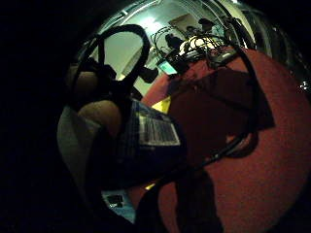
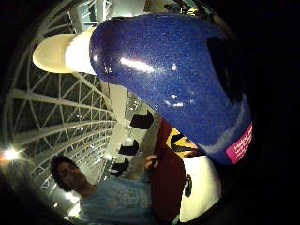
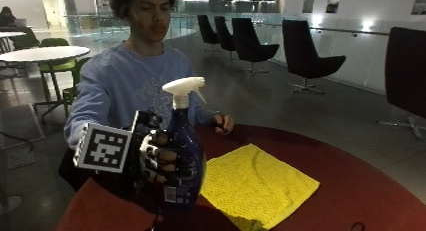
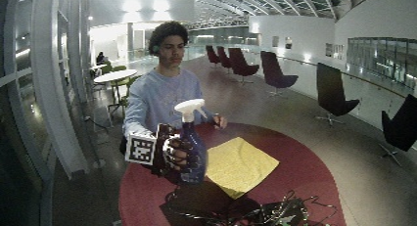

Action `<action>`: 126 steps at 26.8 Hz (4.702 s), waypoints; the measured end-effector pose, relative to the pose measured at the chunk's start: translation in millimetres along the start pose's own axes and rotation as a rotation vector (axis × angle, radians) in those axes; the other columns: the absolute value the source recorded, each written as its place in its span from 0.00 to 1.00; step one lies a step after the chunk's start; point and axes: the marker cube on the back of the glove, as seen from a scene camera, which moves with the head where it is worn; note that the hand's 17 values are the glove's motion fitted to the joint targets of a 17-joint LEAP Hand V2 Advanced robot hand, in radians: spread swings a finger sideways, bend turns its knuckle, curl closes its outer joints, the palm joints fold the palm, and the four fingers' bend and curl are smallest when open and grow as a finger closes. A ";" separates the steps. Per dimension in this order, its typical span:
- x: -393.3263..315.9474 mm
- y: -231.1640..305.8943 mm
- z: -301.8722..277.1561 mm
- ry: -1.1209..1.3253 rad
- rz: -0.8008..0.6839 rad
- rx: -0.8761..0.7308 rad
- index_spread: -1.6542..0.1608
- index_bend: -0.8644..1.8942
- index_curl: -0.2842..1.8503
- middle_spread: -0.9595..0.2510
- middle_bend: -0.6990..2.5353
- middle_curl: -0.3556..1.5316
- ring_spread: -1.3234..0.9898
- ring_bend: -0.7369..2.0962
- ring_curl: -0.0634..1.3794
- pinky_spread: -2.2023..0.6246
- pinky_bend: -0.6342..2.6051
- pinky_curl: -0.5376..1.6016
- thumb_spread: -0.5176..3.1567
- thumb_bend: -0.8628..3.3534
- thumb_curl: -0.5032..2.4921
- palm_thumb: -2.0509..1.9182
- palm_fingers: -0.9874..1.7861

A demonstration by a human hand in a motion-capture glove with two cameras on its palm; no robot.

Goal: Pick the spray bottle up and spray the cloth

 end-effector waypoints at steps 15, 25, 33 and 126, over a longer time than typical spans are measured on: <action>-25.0 -14.7 -8.9 0.148 0.060 -0.315 0.75 0.34 0.23 0.73 0.29 0.40 0.55 0.45 0.29 0.84 0.31 0.42 0.37 0.20 0.36 0.76 0.69; -49.0 -31.3 7.4 0.433 0.076 -0.577 0.74 0.34 0.22 0.74 0.29 0.41 0.56 0.45 0.29 0.84 0.31 0.42 0.36 0.20 0.36 0.76 0.70; -54.1 -37.8 26.6 0.682 0.091 -0.731 0.74 0.34 0.22 0.74 0.29 0.41 0.56 0.45 0.29 0.84 0.31 0.42 0.36 0.20 0.36 0.76 0.70; -165.8 42.2 186.3 -0.356 -0.254 -0.574 0.73 0.34 0.21 0.74 0.29 0.41 0.55 0.45 0.30 0.83 0.31 0.42 0.36 0.20 0.35 0.76 0.69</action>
